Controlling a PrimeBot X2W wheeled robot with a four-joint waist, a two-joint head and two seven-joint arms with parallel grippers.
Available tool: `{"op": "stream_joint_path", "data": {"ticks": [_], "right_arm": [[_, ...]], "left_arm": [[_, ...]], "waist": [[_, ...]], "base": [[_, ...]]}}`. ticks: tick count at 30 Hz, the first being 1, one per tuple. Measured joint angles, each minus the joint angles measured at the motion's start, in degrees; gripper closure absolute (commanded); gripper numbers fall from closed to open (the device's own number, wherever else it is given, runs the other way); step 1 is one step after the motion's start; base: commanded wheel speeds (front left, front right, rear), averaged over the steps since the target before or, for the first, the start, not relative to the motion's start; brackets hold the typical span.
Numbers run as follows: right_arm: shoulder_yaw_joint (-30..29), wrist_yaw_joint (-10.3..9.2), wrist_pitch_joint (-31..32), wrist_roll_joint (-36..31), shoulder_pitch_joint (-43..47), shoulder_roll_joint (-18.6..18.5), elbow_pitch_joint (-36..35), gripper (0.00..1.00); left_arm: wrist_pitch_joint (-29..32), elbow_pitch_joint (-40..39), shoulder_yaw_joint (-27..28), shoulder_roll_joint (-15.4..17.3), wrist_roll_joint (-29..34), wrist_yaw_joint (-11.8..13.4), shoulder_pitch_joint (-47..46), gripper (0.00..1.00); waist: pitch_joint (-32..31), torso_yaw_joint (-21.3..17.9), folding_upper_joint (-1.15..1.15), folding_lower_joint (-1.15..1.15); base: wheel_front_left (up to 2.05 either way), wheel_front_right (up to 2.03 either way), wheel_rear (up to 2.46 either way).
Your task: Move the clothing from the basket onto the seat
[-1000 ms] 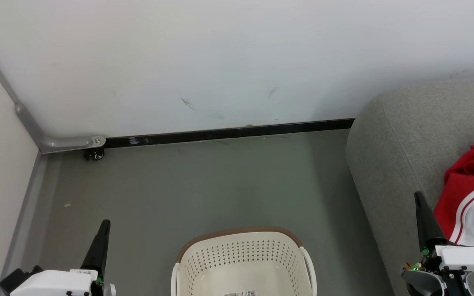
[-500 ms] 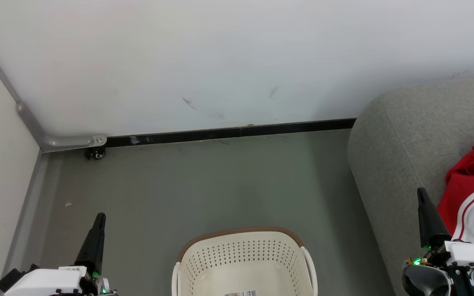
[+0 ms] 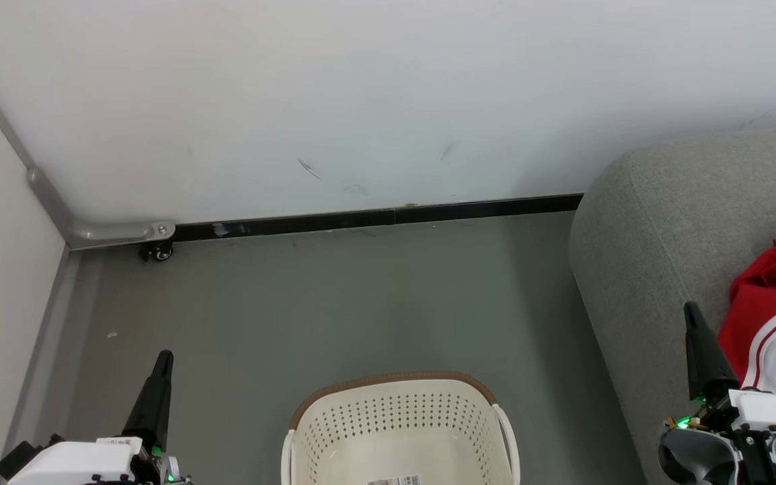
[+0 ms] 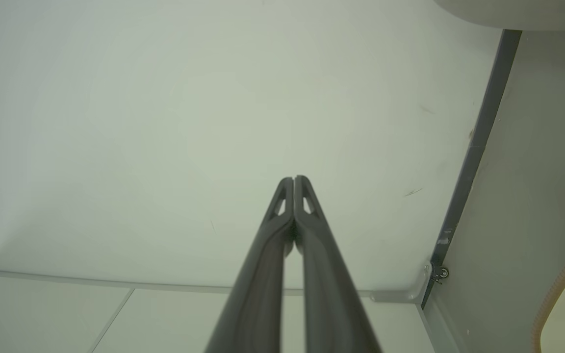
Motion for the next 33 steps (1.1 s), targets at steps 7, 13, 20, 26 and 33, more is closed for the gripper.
{"op": "stream_joint_path", "data": {"ticks": [7, 13, 20, 26, 33], "right_arm": [[-0.08, 0.0, 0.0, 0.0, -0.04, 0.0, 0.01, 1.0], [-0.13, 0.0, 0.07, 0.0, -0.04, 0.0, 0.01, 1.0], [-0.2, 0.0, 0.08, 0.0, -0.04, 0.0, 0.02, 1.0], [-0.24, 0.0, 0.08, 0.0, -0.04, 0.0, 0.03, 1.0], [-0.29, 0.0, 0.08, 0.0, -0.04, 0.0, 0.03, 1.0]], "left_arm": [[0.0, 0.24, 0.03, -0.01, 0.0, 0.0, -0.05, 1.0], [0.01, 0.33, 0.05, -0.01, 0.0, -0.01, -0.12, 1.0], [0.43, 0.49, 0.1, -0.02, 0.0, -0.02, -0.16, 1.0], [0.43, 0.56, 0.1, -0.02, 0.0, -0.09, -0.18, 1.0], [0.43, 0.64, 0.11, -0.03, 0.0, -0.09, -0.19, 1.0]], "waist": [[0.0, 0.0, 0.0, 0.0], [0.0, 0.0, 0.0, 0.0], [-0.01, 0.0, 0.0, 0.0], [-0.01, 0.0, 0.0, -0.01], [-0.01, 0.0, 0.0, -0.01]], "base": [[0.0, 0.0, 0.0], [0.0, 0.0, 0.0], [0.0, 0.0, 0.0], [0.0, 0.0, 0.0], [0.0, 0.0, 0.0]]}}
